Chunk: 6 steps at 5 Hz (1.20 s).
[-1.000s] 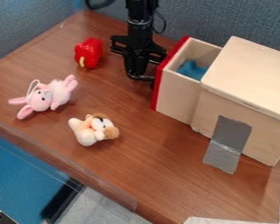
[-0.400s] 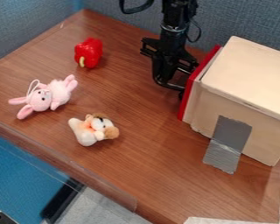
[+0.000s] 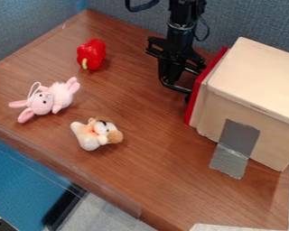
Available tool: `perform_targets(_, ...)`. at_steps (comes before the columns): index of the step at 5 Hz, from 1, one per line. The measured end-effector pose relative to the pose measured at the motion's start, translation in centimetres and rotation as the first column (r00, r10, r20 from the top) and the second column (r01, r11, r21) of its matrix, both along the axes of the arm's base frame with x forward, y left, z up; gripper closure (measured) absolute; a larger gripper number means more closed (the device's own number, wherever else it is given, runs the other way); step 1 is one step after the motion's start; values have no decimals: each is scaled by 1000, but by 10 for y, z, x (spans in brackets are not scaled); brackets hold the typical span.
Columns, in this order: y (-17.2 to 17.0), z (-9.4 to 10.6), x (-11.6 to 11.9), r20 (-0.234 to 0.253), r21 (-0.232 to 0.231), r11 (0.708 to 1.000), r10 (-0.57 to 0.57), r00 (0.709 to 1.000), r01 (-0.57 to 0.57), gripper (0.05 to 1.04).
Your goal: CLOSE A LITTLE BOX
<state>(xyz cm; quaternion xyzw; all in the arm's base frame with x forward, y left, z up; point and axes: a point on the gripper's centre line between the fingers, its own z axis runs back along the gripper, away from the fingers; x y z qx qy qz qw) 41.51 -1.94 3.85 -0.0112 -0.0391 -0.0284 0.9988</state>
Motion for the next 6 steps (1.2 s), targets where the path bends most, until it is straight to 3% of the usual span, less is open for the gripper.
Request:
perform_targets(1, -2, 4, 3, 9, -7, 1000, 7, 1000, -7, 671)
perform_targets(3, 2, 3, 3, 10, -2, 1000, 26, 1000, -26, 105)
perform_targets(4, 12, 3, -5, 0, 5, 999, 44, 999, -44, 81)
perform_targets(5, 21, 42, -8, 70, -17, 998, 66, 995, -65, 83)
perform_targets(6, 29, 72, -16, 101, -42, 997, 74, 992, -70, 83)
